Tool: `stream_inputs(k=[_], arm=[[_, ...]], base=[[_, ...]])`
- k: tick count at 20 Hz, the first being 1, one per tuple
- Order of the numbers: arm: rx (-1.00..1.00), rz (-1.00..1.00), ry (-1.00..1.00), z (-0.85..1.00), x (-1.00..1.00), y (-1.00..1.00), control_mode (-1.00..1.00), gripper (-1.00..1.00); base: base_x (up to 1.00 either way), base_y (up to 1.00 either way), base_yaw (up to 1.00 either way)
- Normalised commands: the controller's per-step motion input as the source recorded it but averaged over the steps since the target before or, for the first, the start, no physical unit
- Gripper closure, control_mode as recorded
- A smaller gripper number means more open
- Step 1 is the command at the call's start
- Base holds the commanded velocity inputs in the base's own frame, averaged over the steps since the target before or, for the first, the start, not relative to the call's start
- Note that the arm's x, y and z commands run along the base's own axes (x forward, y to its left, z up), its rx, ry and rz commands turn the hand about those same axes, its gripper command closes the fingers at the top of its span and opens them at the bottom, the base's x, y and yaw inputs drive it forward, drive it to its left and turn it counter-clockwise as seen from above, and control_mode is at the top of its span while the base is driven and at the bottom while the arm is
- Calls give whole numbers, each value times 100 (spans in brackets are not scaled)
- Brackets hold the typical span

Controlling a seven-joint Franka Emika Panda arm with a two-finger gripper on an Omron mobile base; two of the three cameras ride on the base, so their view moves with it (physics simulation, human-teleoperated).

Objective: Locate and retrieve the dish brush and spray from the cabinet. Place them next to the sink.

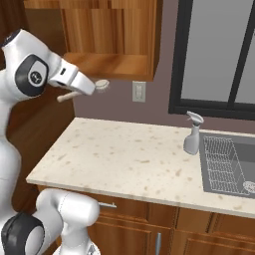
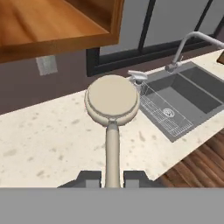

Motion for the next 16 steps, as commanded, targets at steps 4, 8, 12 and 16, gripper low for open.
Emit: stream_inputs(k=[4,8,12,16], arm=[[-1,-24,23,-55,2,-68,-100,100],[-1,-18,7,-62,-3,-73,-100,100],[3,-22,14,-51,-2,-83,-100,100],[9,-16,8,-57,-1,-75,-100,100]], base=[[0,0,0],[0,0,0],[0,0,0],[0,0,0]])
